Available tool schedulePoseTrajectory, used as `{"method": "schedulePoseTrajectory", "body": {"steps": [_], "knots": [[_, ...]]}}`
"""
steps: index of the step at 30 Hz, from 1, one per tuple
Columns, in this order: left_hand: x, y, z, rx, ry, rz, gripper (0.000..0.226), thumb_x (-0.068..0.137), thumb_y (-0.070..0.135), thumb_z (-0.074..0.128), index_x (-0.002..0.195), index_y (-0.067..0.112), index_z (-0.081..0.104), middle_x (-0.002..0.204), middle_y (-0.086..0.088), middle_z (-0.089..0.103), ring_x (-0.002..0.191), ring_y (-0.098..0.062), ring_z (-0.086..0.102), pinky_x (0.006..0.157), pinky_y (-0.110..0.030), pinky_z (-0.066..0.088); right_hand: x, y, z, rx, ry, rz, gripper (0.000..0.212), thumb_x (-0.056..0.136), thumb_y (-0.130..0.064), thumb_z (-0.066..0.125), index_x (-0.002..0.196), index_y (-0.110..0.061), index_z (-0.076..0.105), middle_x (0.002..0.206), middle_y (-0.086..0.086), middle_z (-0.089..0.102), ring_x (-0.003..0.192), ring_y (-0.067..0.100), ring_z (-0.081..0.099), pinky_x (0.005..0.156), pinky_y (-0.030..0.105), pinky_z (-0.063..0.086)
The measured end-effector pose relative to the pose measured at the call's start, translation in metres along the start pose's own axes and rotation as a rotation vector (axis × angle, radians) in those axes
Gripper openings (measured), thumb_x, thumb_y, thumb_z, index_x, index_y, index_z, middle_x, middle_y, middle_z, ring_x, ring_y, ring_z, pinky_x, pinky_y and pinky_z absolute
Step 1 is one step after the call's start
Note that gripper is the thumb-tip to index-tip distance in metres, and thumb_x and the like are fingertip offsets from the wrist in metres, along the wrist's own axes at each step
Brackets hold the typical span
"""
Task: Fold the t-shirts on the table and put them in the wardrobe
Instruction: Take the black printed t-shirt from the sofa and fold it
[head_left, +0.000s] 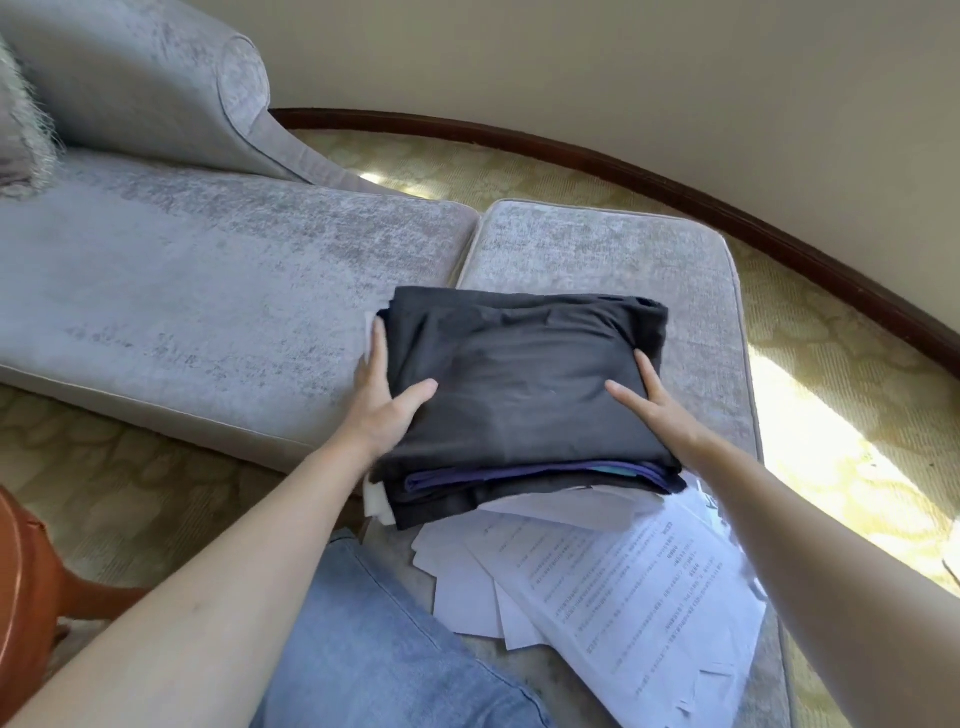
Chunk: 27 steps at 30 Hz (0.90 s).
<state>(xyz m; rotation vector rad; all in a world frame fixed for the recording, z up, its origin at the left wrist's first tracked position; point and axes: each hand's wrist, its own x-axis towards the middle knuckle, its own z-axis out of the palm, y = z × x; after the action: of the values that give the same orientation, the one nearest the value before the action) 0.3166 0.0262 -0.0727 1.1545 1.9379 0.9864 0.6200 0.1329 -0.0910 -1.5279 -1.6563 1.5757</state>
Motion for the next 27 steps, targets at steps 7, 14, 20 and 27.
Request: {"method": "schedulePoseTrajectory", "body": {"steps": [7, 14, 20, 27], "knots": [[0.000, -0.014, 0.004, 0.143, -0.066, -0.002, 0.062, 0.099, 0.032, 0.051, 0.149, 0.047, 0.018, 0.159, -0.013, 0.011, 0.147, -0.025, 0.015, 0.116, -0.034, 0.016, 0.001, 0.002, 0.000, -0.006, -0.022, 0.024, 0.078, 0.095, -0.042, 0.054, 0.155, -0.036, 0.004, 0.156, -0.011, 0.021, 0.126, -0.002, 0.025, 0.102, 0.018, 0.023], [0.017, -0.036, 0.002, -0.021, -0.206, -0.194, 0.083, 0.068, 0.079, 0.062, 0.142, 0.050, 0.038, 0.149, 0.009, 0.041, 0.137, -0.012, 0.039, 0.116, -0.033, 0.028, -0.001, 0.010, 0.011, -0.019, 0.028, 0.013, 0.090, 0.083, -0.061, 0.058, 0.153, -0.044, 0.004, 0.142, -0.018, 0.032, 0.134, 0.009, 0.037, 0.118, 0.034, 0.026], [0.027, -0.043, 0.002, -0.071, -0.319, -0.187, 0.077, 0.064, 0.081, 0.060, 0.132, 0.053, 0.040, 0.132, 0.028, 0.048, 0.127, 0.001, 0.044, 0.111, -0.023, 0.029, 0.005, 0.011, 0.013, 0.057, -0.002, 0.018, 0.088, 0.080, -0.056, 0.059, 0.151, -0.049, 0.007, 0.140, -0.019, 0.034, 0.131, 0.009, 0.040, 0.116, 0.032, 0.029], [0.037, -0.046, 0.004, -0.122, -0.318, -0.211, 0.031, 0.087, 0.056, 0.060, 0.113, 0.054, 0.043, 0.117, 0.033, 0.050, 0.112, 0.006, 0.049, 0.088, -0.004, 0.036, 0.018, 0.015, 0.011, 0.196, -0.009, 0.001, 0.078, 0.091, -0.035, 0.060, 0.153, -0.040, 0.012, 0.137, -0.016, 0.037, 0.116, 0.001, 0.049, 0.087, 0.014, 0.042]]}}
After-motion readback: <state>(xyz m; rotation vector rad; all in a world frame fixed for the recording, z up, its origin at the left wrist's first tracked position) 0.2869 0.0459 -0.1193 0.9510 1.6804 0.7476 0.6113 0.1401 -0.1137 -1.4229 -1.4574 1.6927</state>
